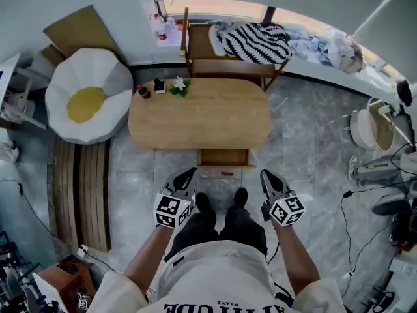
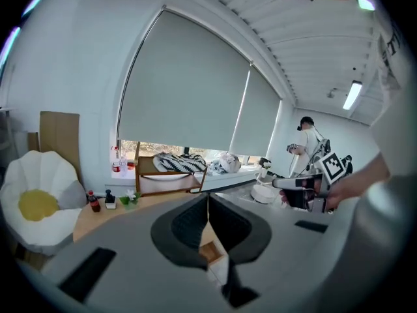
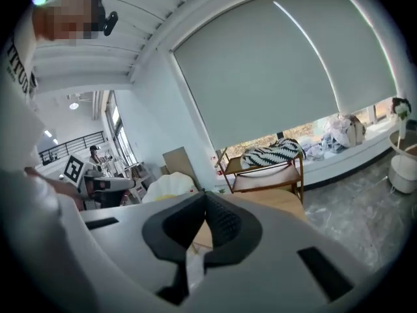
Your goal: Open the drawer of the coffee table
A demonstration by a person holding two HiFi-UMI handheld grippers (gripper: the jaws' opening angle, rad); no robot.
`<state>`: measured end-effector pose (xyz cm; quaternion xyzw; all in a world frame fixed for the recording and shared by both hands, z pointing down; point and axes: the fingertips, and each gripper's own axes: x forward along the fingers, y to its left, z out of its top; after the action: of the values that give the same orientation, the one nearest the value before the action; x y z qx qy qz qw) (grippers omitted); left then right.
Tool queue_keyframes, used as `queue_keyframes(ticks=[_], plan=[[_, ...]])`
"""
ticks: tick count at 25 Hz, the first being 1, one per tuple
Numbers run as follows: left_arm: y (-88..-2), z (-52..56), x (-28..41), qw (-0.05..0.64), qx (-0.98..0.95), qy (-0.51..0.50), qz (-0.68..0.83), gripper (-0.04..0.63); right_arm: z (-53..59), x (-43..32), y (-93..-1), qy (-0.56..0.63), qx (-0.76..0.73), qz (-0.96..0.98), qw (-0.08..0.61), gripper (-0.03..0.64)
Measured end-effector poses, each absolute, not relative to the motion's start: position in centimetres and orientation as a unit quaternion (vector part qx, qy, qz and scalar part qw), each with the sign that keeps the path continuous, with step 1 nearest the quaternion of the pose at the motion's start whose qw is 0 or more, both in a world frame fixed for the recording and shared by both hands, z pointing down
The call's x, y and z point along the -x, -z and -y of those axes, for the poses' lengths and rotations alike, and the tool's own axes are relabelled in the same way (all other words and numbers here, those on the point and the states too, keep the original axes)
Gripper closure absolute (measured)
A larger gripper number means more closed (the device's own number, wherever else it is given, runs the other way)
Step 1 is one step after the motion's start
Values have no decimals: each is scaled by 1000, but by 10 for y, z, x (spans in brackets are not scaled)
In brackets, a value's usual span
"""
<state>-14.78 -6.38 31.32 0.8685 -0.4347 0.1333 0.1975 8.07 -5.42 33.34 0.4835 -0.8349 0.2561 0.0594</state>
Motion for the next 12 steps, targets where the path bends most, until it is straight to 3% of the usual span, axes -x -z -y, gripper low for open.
queue_keyframes(ticks=[12], plan=[[-191,47,194,95,-883,-83,452,575,34,-50,-207,-123,-495,858,60,600]])
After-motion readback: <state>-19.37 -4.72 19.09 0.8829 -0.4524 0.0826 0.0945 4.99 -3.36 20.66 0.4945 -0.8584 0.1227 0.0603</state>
